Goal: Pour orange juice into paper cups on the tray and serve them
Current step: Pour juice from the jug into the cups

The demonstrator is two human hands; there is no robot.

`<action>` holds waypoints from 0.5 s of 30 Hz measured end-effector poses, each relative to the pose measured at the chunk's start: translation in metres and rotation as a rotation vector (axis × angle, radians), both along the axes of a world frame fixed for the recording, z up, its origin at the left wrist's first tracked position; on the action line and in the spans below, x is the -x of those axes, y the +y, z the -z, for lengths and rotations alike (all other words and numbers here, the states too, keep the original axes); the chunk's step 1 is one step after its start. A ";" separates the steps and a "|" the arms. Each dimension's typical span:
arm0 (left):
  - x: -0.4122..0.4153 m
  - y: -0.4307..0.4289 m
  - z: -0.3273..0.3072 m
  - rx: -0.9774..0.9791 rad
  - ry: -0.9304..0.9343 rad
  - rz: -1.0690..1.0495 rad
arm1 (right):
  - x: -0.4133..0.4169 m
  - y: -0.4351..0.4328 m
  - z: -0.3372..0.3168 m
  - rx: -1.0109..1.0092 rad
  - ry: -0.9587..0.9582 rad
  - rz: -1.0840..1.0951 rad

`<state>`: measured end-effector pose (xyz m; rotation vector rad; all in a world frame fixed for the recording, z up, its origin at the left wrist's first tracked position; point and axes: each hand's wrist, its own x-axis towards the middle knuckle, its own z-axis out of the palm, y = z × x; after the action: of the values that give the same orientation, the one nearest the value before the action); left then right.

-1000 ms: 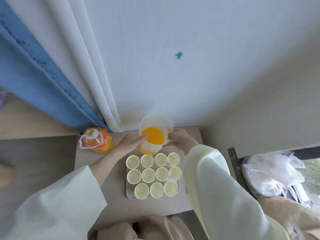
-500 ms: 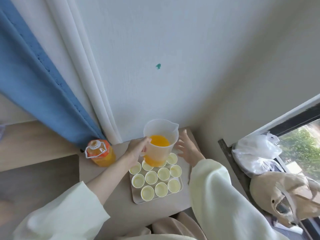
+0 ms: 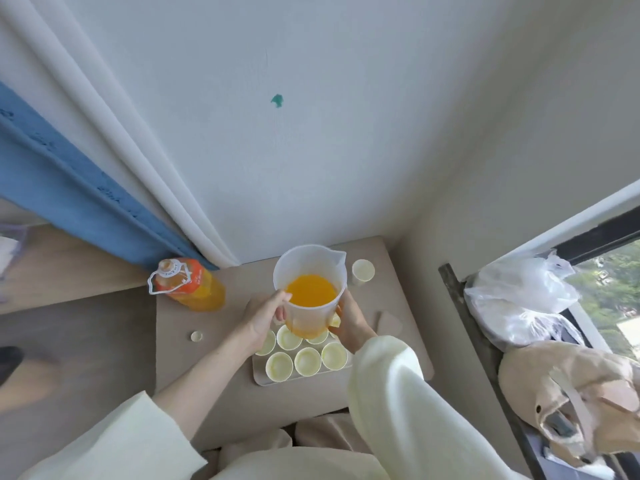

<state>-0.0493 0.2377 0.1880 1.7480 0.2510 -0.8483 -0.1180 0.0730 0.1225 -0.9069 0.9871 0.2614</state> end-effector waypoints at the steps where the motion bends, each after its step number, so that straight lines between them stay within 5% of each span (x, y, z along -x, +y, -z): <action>1: 0.003 -0.002 0.000 -0.020 0.005 -0.002 | 0.003 -0.001 0.003 -0.010 0.002 -0.006; 15: 0.067 -0.040 0.010 -0.342 0.059 -0.231 | 0.039 -0.038 0.038 -0.175 0.073 -0.315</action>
<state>-0.1159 0.1980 0.1775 1.9626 0.6560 -0.7185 -0.1570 0.0354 0.0843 -0.8942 0.8705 0.6415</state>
